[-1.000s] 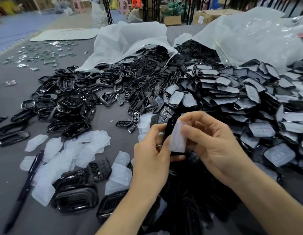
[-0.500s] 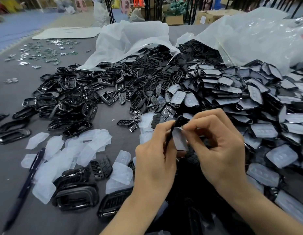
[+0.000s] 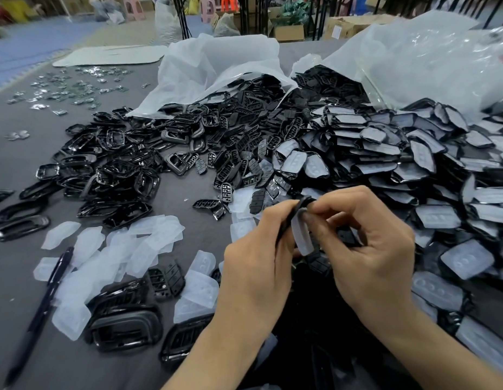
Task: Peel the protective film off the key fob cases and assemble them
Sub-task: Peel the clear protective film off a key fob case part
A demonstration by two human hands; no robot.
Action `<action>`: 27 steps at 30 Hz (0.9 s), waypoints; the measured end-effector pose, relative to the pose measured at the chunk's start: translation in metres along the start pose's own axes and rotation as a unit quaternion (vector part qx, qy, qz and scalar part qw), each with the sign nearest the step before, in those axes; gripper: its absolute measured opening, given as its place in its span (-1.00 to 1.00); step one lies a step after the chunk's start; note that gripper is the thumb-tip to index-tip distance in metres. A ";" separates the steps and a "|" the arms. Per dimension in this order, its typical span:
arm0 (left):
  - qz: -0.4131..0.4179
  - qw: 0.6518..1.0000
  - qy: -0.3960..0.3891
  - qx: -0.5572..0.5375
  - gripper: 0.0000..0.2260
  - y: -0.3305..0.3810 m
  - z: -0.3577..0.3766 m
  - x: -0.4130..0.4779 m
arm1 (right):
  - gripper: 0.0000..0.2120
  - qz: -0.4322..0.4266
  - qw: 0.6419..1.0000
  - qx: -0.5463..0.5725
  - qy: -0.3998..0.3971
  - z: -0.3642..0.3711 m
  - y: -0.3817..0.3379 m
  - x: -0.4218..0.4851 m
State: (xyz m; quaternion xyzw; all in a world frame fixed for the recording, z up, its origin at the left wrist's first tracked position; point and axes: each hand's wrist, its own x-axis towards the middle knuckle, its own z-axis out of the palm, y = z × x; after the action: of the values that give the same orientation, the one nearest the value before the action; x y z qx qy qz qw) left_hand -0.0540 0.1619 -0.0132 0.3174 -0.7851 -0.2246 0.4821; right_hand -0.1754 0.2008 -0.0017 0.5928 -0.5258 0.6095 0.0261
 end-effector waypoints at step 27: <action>-0.265 0.888 -0.168 -0.337 -0.74 -0.002 0.003 0.006 | -0.59 0.375 0.874 0.267 -0.155 -0.010 0.023 0.018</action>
State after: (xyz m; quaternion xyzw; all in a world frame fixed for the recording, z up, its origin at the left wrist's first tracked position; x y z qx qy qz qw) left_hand -0.0576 0.1566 -0.0123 0.2895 -0.6185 -0.6449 0.3431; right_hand -0.2026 0.1867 0.0010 0.4225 -0.5234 0.5913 -0.4449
